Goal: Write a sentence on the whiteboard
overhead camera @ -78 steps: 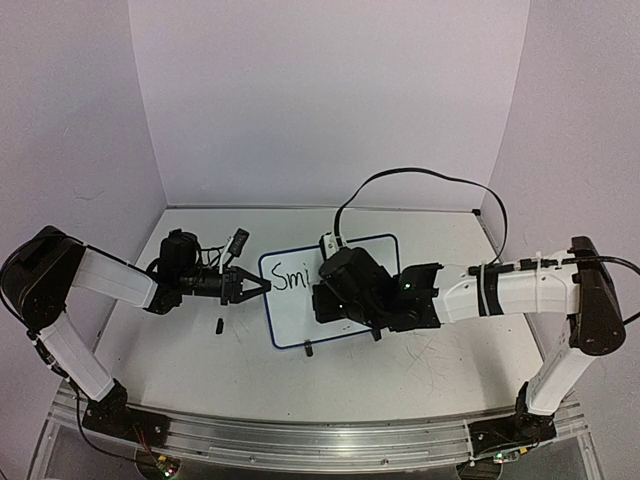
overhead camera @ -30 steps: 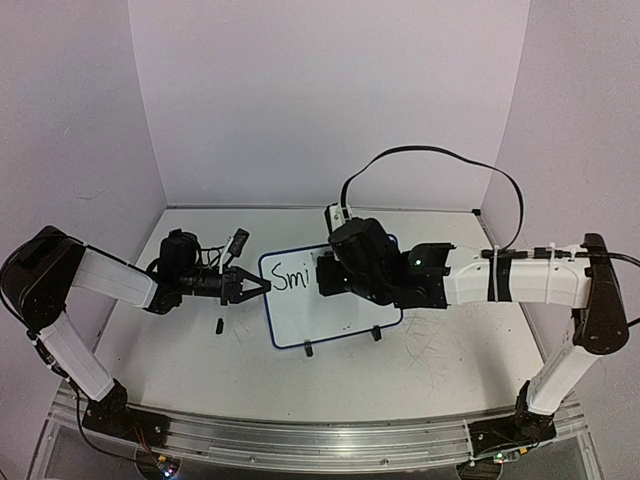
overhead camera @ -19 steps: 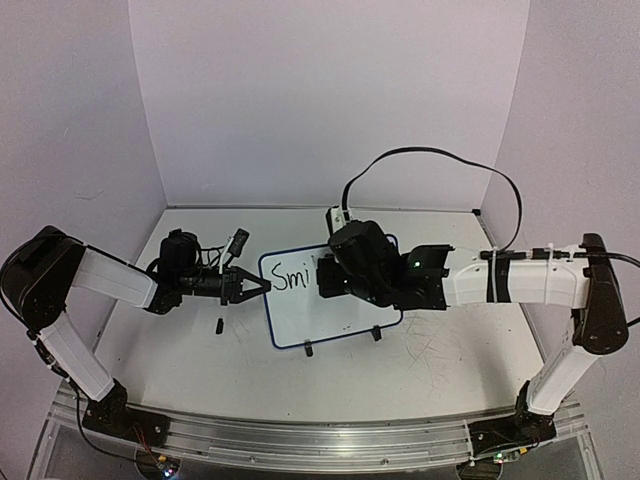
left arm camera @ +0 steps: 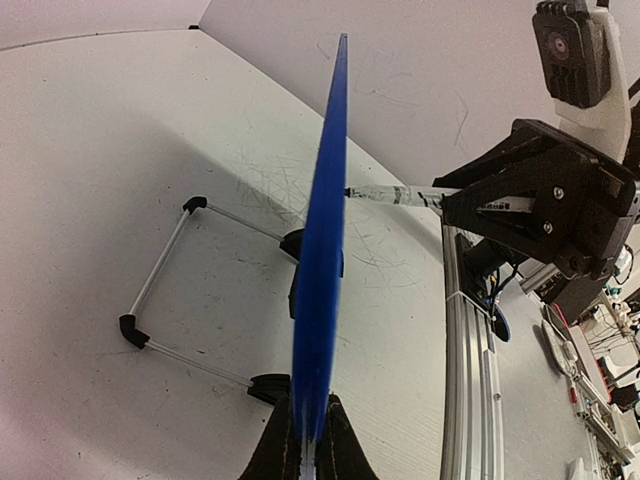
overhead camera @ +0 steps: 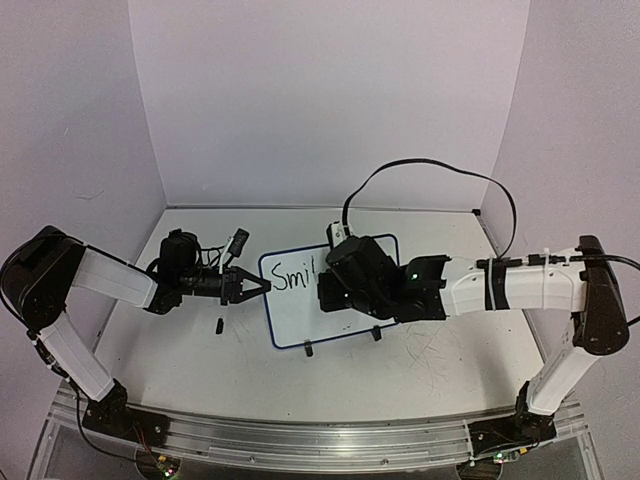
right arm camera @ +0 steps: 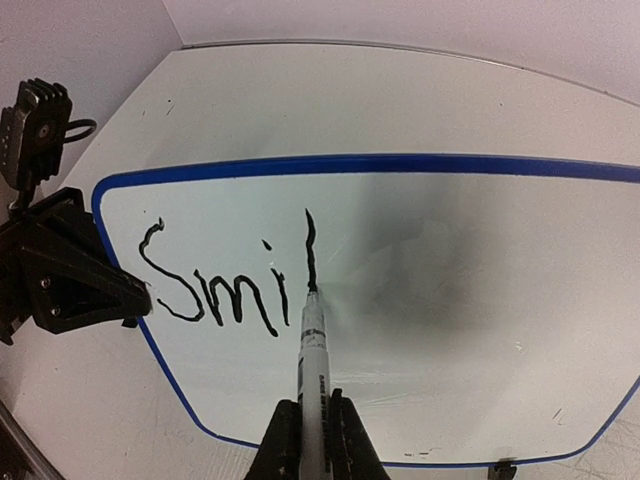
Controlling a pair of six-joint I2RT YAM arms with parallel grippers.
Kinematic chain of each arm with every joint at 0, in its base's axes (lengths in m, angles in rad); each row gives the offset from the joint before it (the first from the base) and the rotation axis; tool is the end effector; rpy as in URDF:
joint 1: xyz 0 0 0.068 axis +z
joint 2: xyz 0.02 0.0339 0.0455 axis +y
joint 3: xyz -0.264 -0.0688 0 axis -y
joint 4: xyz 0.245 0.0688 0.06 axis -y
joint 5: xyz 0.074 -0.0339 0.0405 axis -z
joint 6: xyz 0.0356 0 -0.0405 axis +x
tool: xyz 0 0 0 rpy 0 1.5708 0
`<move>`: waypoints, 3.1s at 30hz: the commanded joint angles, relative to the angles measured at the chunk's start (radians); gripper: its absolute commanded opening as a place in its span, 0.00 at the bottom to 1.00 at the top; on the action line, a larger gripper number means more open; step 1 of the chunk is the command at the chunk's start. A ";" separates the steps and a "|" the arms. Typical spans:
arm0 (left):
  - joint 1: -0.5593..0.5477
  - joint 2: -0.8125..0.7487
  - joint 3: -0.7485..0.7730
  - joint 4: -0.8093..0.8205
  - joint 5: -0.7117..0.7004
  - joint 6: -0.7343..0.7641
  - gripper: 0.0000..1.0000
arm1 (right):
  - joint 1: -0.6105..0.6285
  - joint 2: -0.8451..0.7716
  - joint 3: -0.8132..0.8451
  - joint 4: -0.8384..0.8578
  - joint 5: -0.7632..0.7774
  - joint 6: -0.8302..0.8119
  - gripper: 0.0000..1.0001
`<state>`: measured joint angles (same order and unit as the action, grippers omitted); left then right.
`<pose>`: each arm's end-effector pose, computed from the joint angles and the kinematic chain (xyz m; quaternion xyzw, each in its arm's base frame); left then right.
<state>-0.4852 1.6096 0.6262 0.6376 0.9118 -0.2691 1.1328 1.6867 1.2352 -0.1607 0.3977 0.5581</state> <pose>0.2576 -0.1677 0.1741 0.3309 0.7031 -0.5250 0.3472 0.1756 0.3424 0.2614 -0.1592 0.8600 0.2220 0.4311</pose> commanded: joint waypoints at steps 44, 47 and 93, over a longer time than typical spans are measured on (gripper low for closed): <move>-0.001 0.006 0.018 -0.004 -0.003 0.008 0.00 | -0.006 -0.016 -0.005 0.012 0.006 -0.004 0.00; -0.001 0.009 0.020 -0.006 -0.001 0.008 0.00 | -0.007 -0.010 -0.002 0.012 0.000 -0.006 0.00; -0.001 0.031 0.035 -0.016 -0.002 0.012 0.00 | -0.024 -0.015 0.024 0.017 0.091 -0.030 0.00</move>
<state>-0.4835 1.6230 0.6353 0.6373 0.9138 -0.2695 1.1187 1.6608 1.2175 -0.1742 0.4759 0.5488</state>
